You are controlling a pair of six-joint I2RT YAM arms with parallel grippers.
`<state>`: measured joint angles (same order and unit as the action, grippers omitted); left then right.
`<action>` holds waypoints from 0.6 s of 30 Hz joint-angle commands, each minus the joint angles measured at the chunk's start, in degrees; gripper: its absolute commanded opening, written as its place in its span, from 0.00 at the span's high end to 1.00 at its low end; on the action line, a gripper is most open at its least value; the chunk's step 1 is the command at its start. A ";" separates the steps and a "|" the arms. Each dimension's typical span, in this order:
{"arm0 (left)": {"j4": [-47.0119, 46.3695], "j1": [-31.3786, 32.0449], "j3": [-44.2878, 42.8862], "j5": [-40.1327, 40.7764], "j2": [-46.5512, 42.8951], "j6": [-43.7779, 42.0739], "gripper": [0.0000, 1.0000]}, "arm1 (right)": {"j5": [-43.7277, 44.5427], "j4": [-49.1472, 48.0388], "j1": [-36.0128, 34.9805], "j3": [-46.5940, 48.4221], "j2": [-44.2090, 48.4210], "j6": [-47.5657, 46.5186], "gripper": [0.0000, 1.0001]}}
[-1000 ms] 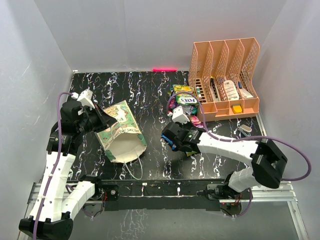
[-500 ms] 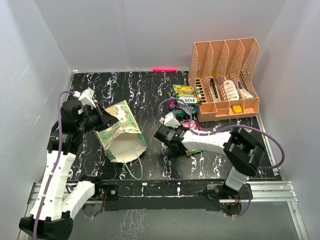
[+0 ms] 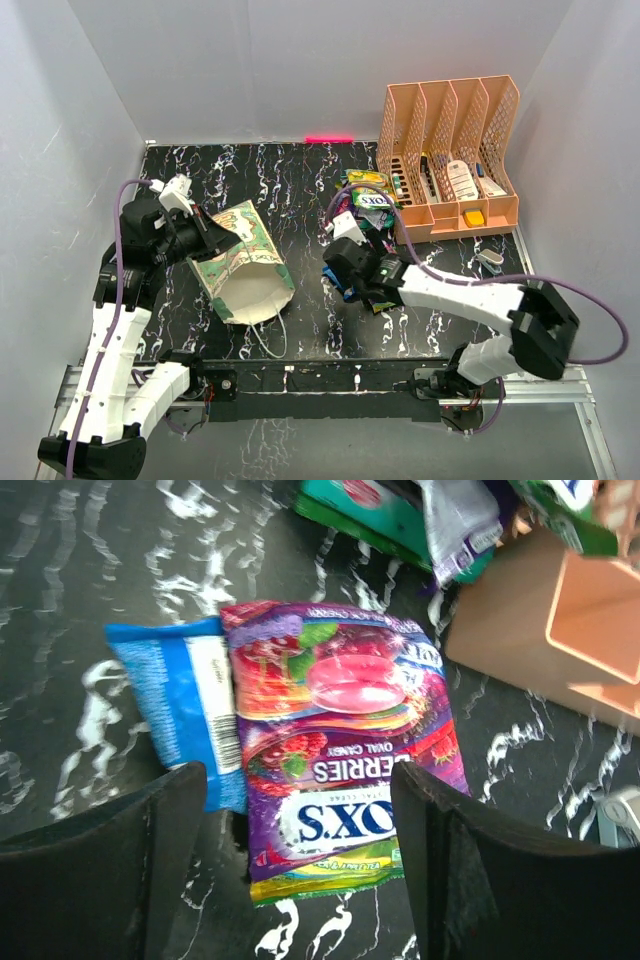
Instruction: Take the snacks out of the paper bag
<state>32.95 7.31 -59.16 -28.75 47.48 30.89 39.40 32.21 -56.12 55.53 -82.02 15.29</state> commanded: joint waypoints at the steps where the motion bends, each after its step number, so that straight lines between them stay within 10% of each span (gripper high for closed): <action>1: -1.57 0.09 -0.32 -1.90 -1.52 -0.36 1.00 | -11.58 -14.74 -2.83 -4.63 8.87 -13.69 0.22; 10: -0.32 0.07 -0.86 -1.63 -1.25 -0.60 1.00 | -46.23 -50.74 -11.36 -15.77 11.76 -42.17 0.22; 18: 0.26 0.07 -1.40 -1.96 -1.14 -0.95 1.00 | -39.81 -68.75 -13.35 -8.10 -8.33 -52.33 0.40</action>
<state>32.86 7.29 -59.16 -29.21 46.92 30.63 -1.89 -19.07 -69.41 42.85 -84.33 -29.65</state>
